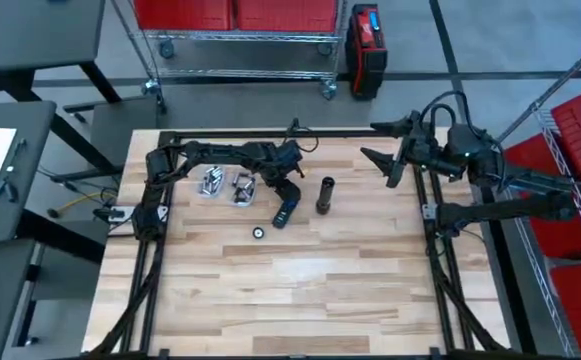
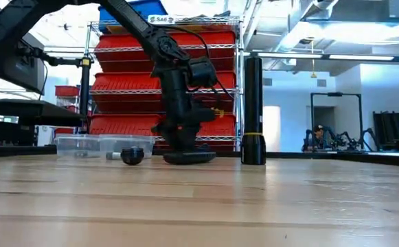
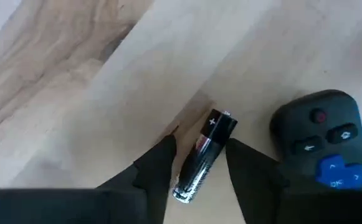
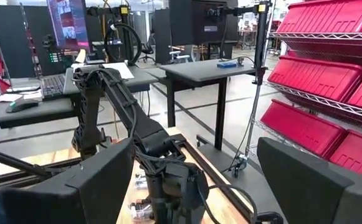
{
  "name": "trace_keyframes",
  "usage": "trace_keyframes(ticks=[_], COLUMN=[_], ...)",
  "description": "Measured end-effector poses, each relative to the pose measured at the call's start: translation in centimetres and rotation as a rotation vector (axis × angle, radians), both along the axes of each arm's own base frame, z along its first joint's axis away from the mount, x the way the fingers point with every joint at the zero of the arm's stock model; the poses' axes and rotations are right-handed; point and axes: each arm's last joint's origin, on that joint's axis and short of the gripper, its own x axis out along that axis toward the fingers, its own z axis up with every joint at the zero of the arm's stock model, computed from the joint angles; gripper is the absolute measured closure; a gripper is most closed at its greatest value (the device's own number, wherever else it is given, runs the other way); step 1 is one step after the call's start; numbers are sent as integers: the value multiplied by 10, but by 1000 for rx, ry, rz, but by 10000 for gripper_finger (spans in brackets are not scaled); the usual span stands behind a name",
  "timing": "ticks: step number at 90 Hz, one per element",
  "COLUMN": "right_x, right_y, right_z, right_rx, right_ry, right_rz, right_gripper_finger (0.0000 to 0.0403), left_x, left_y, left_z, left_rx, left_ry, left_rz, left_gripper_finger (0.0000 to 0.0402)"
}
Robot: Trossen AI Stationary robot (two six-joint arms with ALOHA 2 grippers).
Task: Insert battery
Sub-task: Insert the silver battery into the flashlight battery compartment
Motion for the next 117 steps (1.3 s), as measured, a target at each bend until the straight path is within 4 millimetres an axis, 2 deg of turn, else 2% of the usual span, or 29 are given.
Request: trace_keyframes(ticks=[12, 26, 37, 42, 52, 63, 76, 89, 102, 117], right_x=[0, 0, 0, 0, -1, -1, -1, 4, 21, 48], right_y=[0, 0, 0, 0, -2, -5, -8, -9, -6, -3], right_z=[-1, -3, -5, -6, -5, -2, 0, -1, 0, -1], right_rx=[1, 9, 115, 149, 153, 135, 130, 130, 123, 106], right_ry=[5, 27, 7, -1, -11, -37, -65, -61, -90, -138], right_rz=[0, 0, -3, -6, -16, -34, -51, -37, 87, 222], right_gripper_finger=[74, 74, 74, 74, 74, 74, 74, 74, 74, 75], left_x=[-1, -3, -12, -15, -23, -30, -40, -43, -42, -34], left_y=[0, -1, -6, -8, -11, -16, -24, -35, -52, -68], left_z=[0, 4, 24, 43, 101, 154, 228, 282, 319, 329], left_rx=[14, 18, 5, 29, 116, 203, 294, 333, 362, 365], left_ry=[18, 30, 25, -26, -174, -332, -610, -877, -1086, -1203], left_rz=[-53, -99, -109, -110, -141, -165, -189, -237, -323, -381], left_gripper_finger=[380, 382, 382, 382, 382, 383, 384, 384, 384, 384])
